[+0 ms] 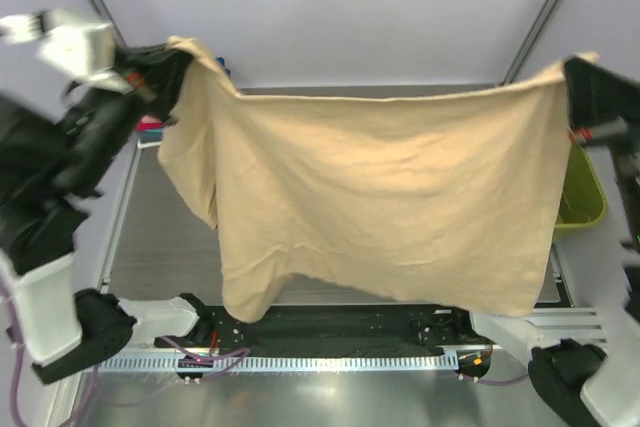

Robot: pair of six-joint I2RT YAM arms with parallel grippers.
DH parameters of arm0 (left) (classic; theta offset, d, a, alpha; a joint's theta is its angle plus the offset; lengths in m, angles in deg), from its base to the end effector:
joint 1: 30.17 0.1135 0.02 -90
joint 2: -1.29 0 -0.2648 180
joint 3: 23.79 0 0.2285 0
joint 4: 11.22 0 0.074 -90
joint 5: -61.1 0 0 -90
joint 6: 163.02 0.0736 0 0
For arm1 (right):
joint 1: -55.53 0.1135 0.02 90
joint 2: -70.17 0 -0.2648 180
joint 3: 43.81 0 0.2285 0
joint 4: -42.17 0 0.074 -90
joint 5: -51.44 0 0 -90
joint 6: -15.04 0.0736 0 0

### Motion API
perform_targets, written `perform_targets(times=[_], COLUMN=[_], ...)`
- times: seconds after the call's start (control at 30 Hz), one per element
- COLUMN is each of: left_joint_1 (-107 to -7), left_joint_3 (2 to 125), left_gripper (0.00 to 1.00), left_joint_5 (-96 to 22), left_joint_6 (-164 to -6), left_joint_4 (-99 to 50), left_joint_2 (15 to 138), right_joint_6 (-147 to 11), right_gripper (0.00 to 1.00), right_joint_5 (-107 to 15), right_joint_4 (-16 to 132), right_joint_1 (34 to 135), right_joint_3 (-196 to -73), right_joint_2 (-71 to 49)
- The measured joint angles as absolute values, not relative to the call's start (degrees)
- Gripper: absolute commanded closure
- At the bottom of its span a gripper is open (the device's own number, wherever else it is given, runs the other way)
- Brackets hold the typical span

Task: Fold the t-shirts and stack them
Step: Flatten the tshirt out

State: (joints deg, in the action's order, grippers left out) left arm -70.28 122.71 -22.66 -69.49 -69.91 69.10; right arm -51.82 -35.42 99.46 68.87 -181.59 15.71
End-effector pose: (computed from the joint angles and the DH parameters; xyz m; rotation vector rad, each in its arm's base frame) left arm 0.0840 -0.0603 0.6331 0.3697 1.1819 -0.4895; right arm 0.0254 0.0019 0.6206 0.1462 1.1233 0.5377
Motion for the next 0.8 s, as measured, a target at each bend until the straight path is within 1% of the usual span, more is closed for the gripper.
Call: perform_targets(times=[0.1, 0.2, 0.27, 0.3, 0.33, 0.37, 0.4, 0.43, 0.5, 0.57, 0.63, 0.7, 0.8], left_joint_1=[-68.0, -59.4, -53.3, -51.7, -49.8, -48.8, -47.9, -47.3, -46.6, -46.7, -47.3, -48.2, -49.3], left_joint_3=[122.6, 122.3, 122.6, 122.7, 123.3, 124.1, 125.6, 126.6, 126.4, 123.9, 120.4, 116.1, 105.8], left_gripper=[1.0, 1.0, 1.0, 0.96, 0.67, 0.5, 0.38, 0.23, 0.19, 0.16, 0.16, 0.17, 0.19], left_joint_5=[-21.3, -25.5, -27.8, -28.1, -28.7, -29.2, -29.8, -30.6, -31.6, -31.6, -31.2, -30.3, -28.7], left_joint_6=[-66.1, -65.8, -65.1, -64.9, -64.7, -64.5, -65.0, -65.7, -67.7, -69.5, -71.3, -73.7, -78.2], left_joint_4=[-69.9, -69.8, -69.2, -68.9, -68.8, -68.6, -68.6, -68.4, -69.6, -72.1, -73.8, -73.8, -72.4], left_joint_2=[77.0, 85.3, 93.5, 96.9, 102.8, 107.2, 112.7, 118.2, 125.6, 130.1, 130.4, 127.9, 119.3], right_joint_6=[-52.0, -51.8, -51.1, -50.7, -50.0, -49.2, -48.3, -47.5, -46.6, -46.1, -45.7, -45.5, -44.7], right_gripper=[0.99, 0.99, 0.99, 0.95, 0.79, 0.61, 0.29, 0.18, 0.06, 0.04, 0.04, 0.04, 0.04], right_joint_5=[-30.2, -24.5, -20.8, -19.6, -18.9, -18.5, -18.3, -18.1, -17.3, -16.7, -16.1, -16.0, -17.6], right_joint_4=[99.4, 98.4, 97.2, 96.5, 96.6, 96.6, 96.5, 97.8, 99.9, 100.4, 100.7, 99.3, 94.0], right_joint_1=[68.8, 68.8, 68.2, 67.9, 67.0, 66.4, 65.8, 65.3, 64.9, 65.0, 65.9, 67.5, 70.8], right_joint_3=[-180.2, -174.8, -170.2, -168.7, -168.1, -168.2, -168.4, -168.9, -168.3, -164.6, -161.8, -159.8, -154.4], right_joint_2=[7.2, -2.3, -9.5, -14.2, -20.8, -26.3, -30.9, -35.7, -42.6, -43.8, -42.1, -39.3, -32.7])
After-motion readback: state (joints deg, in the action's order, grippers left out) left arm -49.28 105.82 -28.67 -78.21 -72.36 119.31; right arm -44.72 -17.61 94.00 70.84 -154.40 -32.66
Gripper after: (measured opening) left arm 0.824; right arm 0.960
